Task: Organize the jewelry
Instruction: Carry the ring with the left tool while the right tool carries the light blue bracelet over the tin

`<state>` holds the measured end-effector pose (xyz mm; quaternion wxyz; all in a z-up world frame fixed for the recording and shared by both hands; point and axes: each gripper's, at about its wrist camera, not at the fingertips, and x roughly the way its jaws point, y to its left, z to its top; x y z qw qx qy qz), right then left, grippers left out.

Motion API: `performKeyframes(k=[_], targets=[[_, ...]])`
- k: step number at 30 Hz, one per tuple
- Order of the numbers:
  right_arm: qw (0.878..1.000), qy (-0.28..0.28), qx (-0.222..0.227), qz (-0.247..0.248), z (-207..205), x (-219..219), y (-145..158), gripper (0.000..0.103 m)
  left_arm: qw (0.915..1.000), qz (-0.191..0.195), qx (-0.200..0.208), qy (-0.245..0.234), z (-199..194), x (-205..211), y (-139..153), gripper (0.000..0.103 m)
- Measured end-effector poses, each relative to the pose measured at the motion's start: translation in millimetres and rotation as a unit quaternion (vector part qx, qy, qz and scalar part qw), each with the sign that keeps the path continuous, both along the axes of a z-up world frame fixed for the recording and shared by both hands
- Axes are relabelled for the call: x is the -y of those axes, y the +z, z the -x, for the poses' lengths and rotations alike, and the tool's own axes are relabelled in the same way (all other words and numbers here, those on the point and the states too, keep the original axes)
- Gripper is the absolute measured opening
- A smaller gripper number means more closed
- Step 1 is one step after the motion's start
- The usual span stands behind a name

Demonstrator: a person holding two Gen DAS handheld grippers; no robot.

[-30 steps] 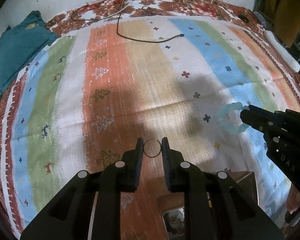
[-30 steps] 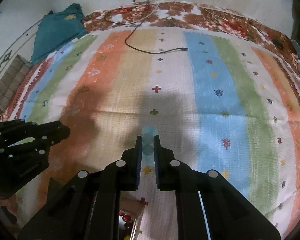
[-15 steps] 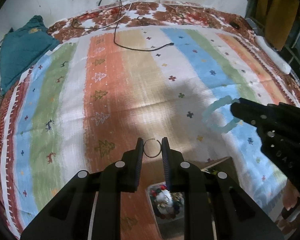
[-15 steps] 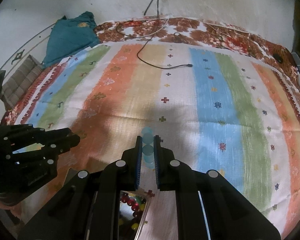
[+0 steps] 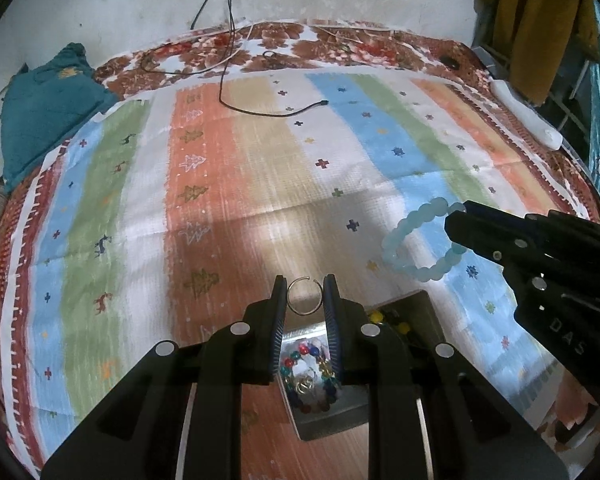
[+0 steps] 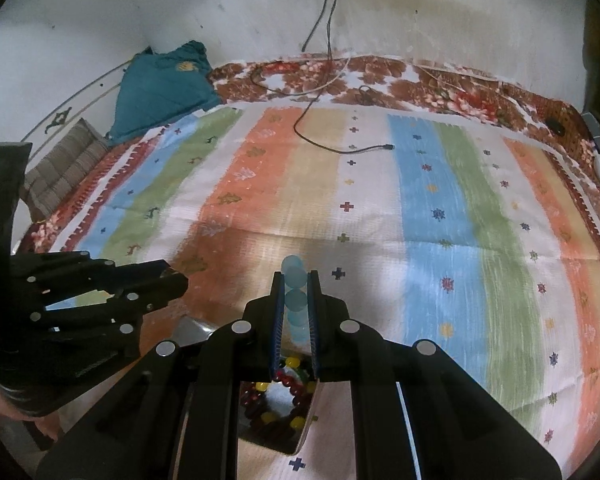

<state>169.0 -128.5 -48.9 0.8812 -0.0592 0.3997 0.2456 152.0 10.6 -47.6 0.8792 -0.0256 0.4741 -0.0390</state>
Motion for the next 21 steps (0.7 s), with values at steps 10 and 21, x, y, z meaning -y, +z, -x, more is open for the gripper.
performKeyframes(k=[10,21], targets=[[1.0,0.006,0.0,-0.002,14.8,2.5,2.6,0.012,0.9999,0.006,0.013,-0.006,18.9,3.5,7.9,0.018],[1.0,0.015,-0.006,-0.011,35.3,9.1,1.9,0.012,0.9996,0.011,0.025,-0.008,38.6,8.7,13.9,0.018]])
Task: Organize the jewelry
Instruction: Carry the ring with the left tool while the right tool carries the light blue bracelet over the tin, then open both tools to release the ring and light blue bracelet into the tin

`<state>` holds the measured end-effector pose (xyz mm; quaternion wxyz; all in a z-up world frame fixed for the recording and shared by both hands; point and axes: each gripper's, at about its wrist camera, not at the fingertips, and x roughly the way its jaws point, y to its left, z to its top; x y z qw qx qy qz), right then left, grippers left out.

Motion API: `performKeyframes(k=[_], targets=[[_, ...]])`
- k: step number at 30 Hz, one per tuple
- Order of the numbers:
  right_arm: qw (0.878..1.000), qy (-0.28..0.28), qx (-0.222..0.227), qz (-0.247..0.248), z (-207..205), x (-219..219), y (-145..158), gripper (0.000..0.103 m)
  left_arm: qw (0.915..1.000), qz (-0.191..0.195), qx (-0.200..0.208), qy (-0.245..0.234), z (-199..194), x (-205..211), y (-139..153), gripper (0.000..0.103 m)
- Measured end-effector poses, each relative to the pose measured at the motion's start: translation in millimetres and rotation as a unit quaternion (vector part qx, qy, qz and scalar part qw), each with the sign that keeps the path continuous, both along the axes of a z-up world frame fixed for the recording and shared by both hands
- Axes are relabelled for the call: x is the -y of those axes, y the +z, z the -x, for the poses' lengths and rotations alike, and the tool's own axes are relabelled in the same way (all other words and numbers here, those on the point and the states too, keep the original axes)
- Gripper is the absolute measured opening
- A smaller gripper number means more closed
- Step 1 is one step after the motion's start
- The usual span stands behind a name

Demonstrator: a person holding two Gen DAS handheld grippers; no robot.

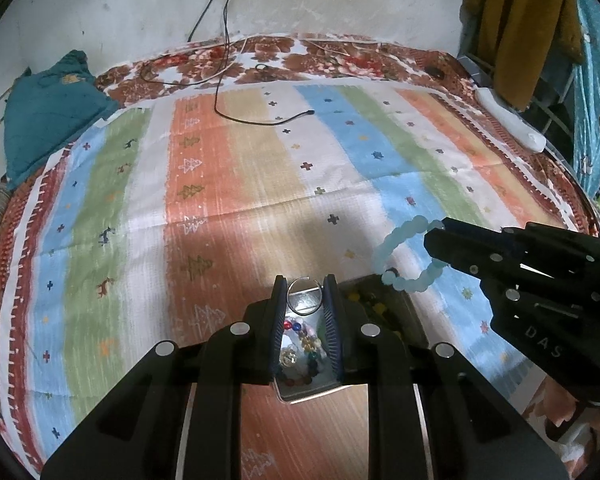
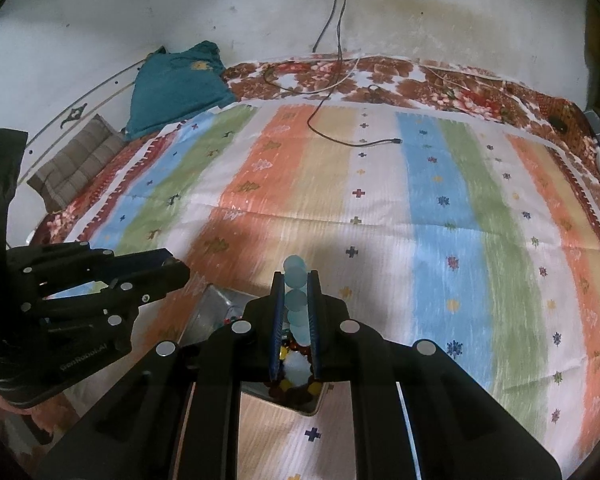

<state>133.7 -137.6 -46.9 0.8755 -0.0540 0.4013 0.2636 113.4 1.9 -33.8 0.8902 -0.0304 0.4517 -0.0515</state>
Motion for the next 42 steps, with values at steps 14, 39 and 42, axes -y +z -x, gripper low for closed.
performKeyframes(k=[14,39,42], targets=[[0.999,-0.011,-0.031,0.005,8.1,6.7,-8.5,0.023,0.9998,-0.003,-0.012,0.017,5.6,-2.2,-5.0,0.029],[0.998,-0.018,-0.051,0.008,29.2,38.2,-0.5,0.055,0.9999,0.009,-0.007,0.011,50.1,-12.8,9.2,0.064],[0.999,-0.016,-0.047,0.004,33.2,40.9,2.4,0.06,0.9999,0.009,-0.004,0.012,57.1,-14.6,11.1,0.068]])
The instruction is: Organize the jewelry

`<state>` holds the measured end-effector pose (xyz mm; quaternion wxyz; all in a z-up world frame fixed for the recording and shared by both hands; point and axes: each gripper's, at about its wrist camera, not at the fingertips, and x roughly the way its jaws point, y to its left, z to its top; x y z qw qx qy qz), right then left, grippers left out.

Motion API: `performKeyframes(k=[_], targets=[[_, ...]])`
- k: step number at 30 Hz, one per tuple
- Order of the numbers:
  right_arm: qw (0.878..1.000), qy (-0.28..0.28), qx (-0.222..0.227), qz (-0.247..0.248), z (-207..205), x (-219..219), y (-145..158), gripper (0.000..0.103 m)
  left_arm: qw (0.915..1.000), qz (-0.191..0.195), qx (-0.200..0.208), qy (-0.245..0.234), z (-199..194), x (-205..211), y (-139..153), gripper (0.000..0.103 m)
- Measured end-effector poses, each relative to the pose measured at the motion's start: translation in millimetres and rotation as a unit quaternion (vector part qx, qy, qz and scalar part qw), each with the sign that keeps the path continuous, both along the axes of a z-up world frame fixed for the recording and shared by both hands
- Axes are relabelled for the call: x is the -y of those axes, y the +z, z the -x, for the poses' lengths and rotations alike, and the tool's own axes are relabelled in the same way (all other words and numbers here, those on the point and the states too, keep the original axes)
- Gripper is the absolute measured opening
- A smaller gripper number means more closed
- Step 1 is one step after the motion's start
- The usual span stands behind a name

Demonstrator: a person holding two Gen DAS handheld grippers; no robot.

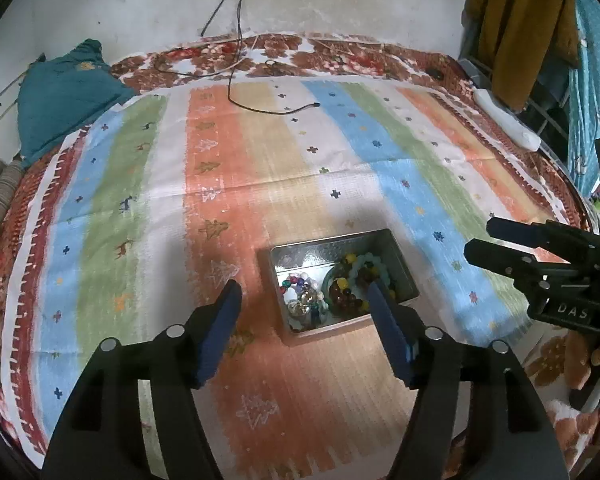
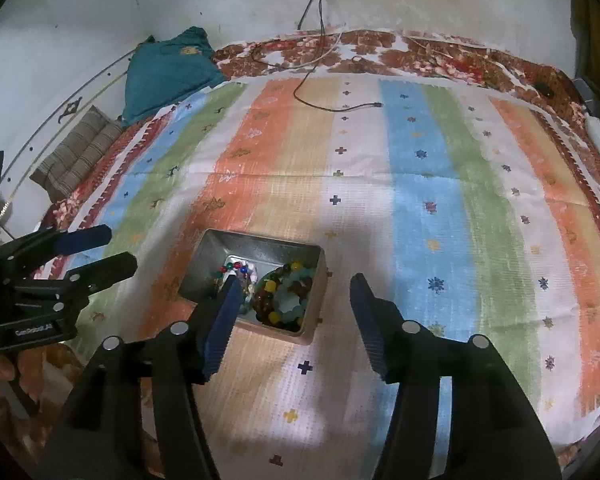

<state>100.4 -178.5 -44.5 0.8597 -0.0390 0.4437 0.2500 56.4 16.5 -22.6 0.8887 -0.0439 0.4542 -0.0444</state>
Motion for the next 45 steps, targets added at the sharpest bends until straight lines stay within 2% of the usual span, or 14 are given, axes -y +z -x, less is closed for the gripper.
performKeyframes(k=[5,9,16,21,33,39,45], targets=[[1.0,0.001,0.0,-0.001,6.6,2.7,1.3,0.07,1.0,-0.006,-0.005,0.001,6.8,-1.3,-1.3,0.073],[1.0,0.001,0.003,0.0,11.1,3.8,4.1,0.075,1.0,0.005,-0.001,0.0,12.1,-3.5,1.3,0.079],[0.999,0.007,0.028,0.038,25.5,-1.5,6.7,0.088,0.9997,0.021,0.009,0.005,24.5,-8.1,6.5,0.091],[0.998,0.007,0.036,0.045,33.1,0.4,10.3,0.091,0.9998,0.017,0.013,0.004,32.9,-7.0,11.2,0.097],[0.999,-0.001,0.046,-0.001,47.9,20.0,22.0,0.098,0.9994,-0.006,0.031,-0.013,44.0,3.9,15.4,0.098],[0.998,-0.005,0.059,0.007,52.7,20.4,22.5,0.098,0.999,-0.026,0.035,-0.012,47.3,9.4,16.1,0.098],[0.998,-0.001,0.066,0.01,59.9,20.9,24.5,0.098,0.9988,-0.017,0.046,0.0,55.5,5.4,21.1,0.098]])
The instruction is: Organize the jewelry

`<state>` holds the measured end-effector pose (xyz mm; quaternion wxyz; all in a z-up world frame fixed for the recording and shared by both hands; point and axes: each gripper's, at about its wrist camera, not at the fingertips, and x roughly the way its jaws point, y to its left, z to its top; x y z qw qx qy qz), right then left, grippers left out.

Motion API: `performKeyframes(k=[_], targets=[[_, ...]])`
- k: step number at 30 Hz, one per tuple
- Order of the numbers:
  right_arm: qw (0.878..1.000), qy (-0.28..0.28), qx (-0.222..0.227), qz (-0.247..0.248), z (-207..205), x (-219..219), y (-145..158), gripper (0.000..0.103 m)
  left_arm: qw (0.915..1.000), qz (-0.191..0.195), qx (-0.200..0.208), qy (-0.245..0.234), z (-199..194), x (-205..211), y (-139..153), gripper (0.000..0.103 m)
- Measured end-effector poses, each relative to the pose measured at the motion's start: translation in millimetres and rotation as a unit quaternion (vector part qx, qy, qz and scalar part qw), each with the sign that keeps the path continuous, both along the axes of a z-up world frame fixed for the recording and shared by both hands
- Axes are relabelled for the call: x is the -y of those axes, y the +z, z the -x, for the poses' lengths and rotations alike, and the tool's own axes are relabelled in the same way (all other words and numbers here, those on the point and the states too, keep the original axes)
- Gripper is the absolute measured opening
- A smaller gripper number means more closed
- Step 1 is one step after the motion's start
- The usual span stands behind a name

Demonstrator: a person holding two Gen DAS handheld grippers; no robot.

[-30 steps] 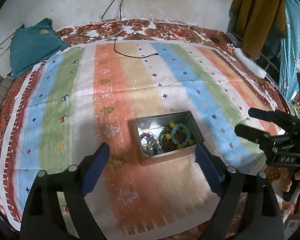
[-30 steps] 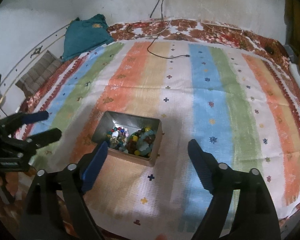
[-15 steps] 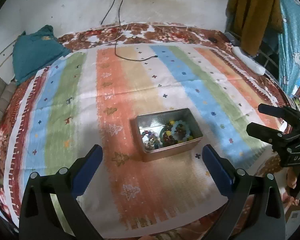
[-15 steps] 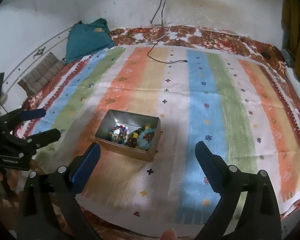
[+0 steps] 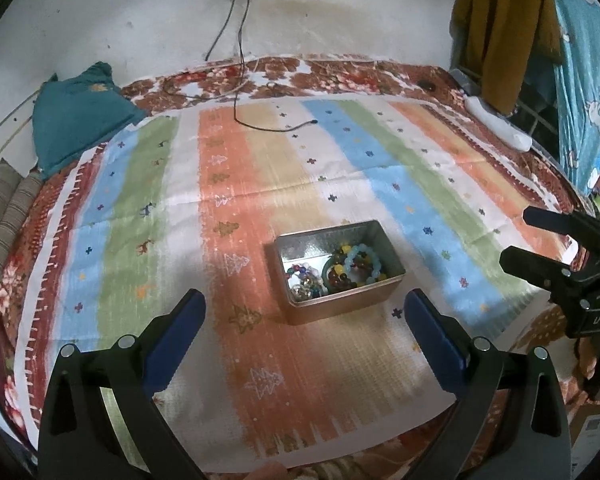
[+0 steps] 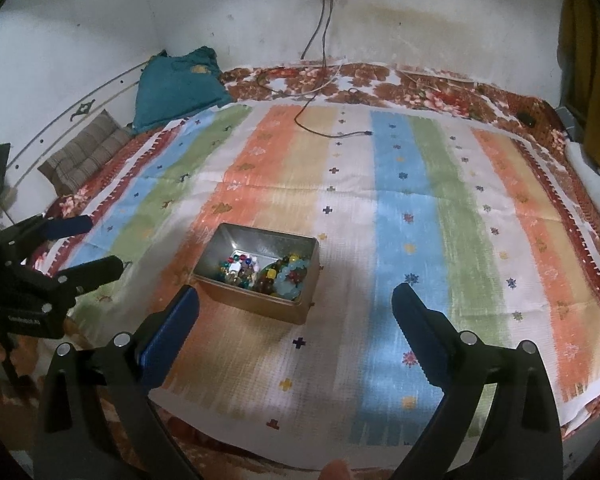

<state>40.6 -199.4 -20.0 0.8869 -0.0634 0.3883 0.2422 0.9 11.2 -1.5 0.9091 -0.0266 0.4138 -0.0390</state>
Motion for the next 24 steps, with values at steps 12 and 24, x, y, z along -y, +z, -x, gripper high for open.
performKeyframes(k=[12,24], targets=[[1.0,0.014,0.009,0.0,9.6,-2.1,2.9,0.098,0.9993,-0.021,0.022,-0.02,12.7,13.6,3.1,0.098],[1.0,0.006,0.023,0.002,14.1,-1.2,2.2,0.098,0.9993,-0.011,0.036,-0.003,14.5,8.0,7.8,0.097]])
